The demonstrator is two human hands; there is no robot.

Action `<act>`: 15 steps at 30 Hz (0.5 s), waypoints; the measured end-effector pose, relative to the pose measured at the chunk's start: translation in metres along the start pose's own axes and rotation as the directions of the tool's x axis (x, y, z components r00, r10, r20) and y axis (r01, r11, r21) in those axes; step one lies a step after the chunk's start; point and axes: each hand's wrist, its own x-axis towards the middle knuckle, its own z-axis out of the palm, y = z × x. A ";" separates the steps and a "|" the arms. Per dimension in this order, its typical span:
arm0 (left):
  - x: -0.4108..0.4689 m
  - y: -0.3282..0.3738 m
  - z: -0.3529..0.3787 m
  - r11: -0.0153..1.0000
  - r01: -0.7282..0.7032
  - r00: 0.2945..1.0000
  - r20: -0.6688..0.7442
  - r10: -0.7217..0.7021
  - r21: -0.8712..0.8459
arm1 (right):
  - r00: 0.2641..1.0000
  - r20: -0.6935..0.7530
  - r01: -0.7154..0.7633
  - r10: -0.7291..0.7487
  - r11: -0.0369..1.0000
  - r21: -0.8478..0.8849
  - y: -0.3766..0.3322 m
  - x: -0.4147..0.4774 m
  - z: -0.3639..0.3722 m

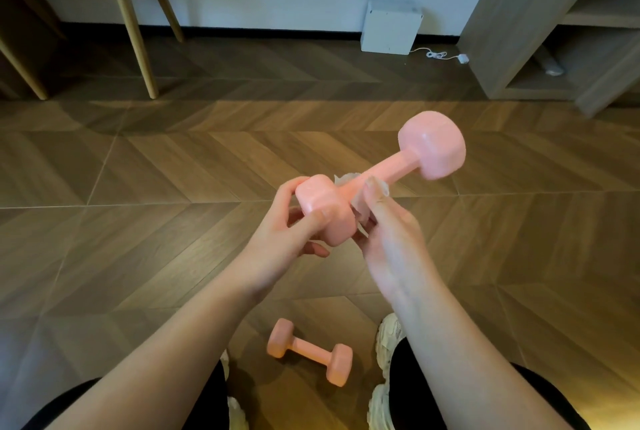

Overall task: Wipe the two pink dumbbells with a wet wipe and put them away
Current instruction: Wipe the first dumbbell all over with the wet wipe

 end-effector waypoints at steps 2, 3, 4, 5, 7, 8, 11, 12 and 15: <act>0.002 0.003 -0.004 0.998 0.017 1.000 0.004 -0.017 -0.066 | 0.989 0.146 0.007 -0.003 1.000 -0.029 -0.005 0.001 -0.005; 0.003 0.004 -0.005 0.995 0.025 1.000 0.007 -0.024 -0.095 | 0.979 0.205 0.004 0.002 1.000 -0.030 -0.007 0.002 -0.007; 0.003 0.004 -0.007 0.993 0.030 1.000 0.010 -0.029 -0.117 | 0.968 0.251 -0.005 0.010 1.000 -0.020 -0.008 0.003 -0.008; 0.003 0.006 -0.009 0.990 0.033 0.999 0.013 -0.032 -0.134 | 0.957 0.289 -0.006 0.009 1.000 -0.010 -0.008 0.004 -0.009; 0.003 0.008 -0.012 0.986 0.037 0.999 0.024 -0.034 -0.160 | 0.939 0.343 -0.003 0.003 1.000 0.000 -0.008 0.007 -0.012; 0.003 0.009 -0.013 0.984 0.040 0.999 0.032 -0.035 -0.173 | 0.936 0.352 -0.010 0.005 1.000 0.013 -0.008 0.008 -0.012; 0.002 0.012 -0.017 0.975 0.062 0.997 0.060 -0.050 -0.214 | 0.945 0.327 -0.029 0.012 0.999 0.046 -0.008 0.008 -0.009; 0.001 0.013 -0.017 0.970 0.076 0.996 0.072 -0.061 -0.230 | 0.955 0.296 -0.021 0.005 0.999 0.048 -0.007 0.008 -0.008; -0.001 0.010 -0.013 0.960 0.104 0.993 0.087 -0.084 -0.261 | 0.988 0.151 0.010 -0.011 1.000 0.011 -0.001 0.010 -0.003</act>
